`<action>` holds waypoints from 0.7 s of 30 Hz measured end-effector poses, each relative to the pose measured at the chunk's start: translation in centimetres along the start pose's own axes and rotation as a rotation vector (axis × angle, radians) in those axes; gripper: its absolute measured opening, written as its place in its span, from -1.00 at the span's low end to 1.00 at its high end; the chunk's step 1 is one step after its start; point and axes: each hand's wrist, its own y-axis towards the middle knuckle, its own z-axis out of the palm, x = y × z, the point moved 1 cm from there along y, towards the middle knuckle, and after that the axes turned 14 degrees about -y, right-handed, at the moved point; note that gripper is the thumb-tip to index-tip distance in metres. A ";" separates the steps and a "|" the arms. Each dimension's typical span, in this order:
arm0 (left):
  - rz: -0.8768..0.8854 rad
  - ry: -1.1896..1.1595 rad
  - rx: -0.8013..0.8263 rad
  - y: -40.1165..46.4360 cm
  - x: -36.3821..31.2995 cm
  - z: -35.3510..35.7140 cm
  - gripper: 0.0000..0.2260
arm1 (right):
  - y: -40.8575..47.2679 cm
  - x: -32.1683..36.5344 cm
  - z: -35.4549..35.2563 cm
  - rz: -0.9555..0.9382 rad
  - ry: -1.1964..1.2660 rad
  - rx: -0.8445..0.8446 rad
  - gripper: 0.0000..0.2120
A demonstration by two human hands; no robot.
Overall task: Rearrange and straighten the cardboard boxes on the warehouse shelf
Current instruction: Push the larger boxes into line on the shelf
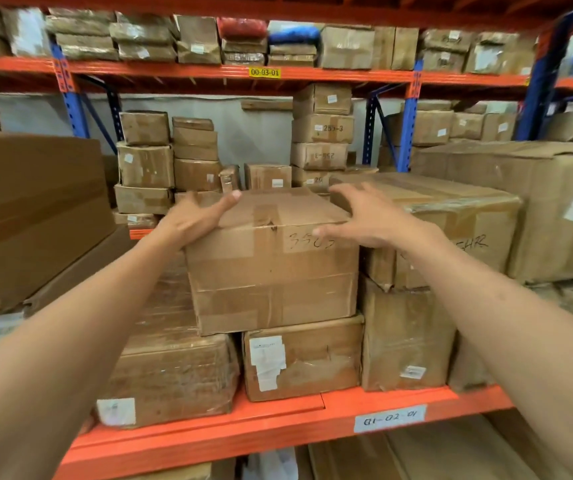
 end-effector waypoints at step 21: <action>0.153 0.125 0.063 -0.5 0.5 2.5 -0.10 | 5.5 1.2 3.2 -0.295 -0.248 0.309 0.08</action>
